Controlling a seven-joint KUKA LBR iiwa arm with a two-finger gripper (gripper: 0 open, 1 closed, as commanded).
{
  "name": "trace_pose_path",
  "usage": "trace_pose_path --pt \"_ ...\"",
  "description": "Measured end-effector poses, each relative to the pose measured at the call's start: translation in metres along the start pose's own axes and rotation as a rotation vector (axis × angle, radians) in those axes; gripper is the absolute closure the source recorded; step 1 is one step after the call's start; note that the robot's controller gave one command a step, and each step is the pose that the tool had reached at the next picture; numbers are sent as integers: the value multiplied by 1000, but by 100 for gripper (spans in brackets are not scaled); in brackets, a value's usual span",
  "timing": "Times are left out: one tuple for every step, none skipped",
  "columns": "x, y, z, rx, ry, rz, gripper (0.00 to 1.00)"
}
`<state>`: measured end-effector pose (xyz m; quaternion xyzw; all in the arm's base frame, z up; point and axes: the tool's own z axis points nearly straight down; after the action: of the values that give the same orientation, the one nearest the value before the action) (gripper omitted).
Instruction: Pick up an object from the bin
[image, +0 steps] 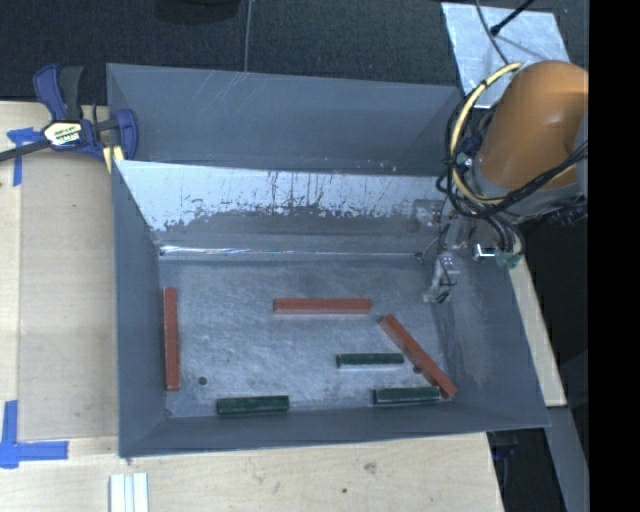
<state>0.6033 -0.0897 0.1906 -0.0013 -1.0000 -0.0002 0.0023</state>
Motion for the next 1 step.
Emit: trace_pose_path --pt "1 42 125 -1 -3 -26 0"
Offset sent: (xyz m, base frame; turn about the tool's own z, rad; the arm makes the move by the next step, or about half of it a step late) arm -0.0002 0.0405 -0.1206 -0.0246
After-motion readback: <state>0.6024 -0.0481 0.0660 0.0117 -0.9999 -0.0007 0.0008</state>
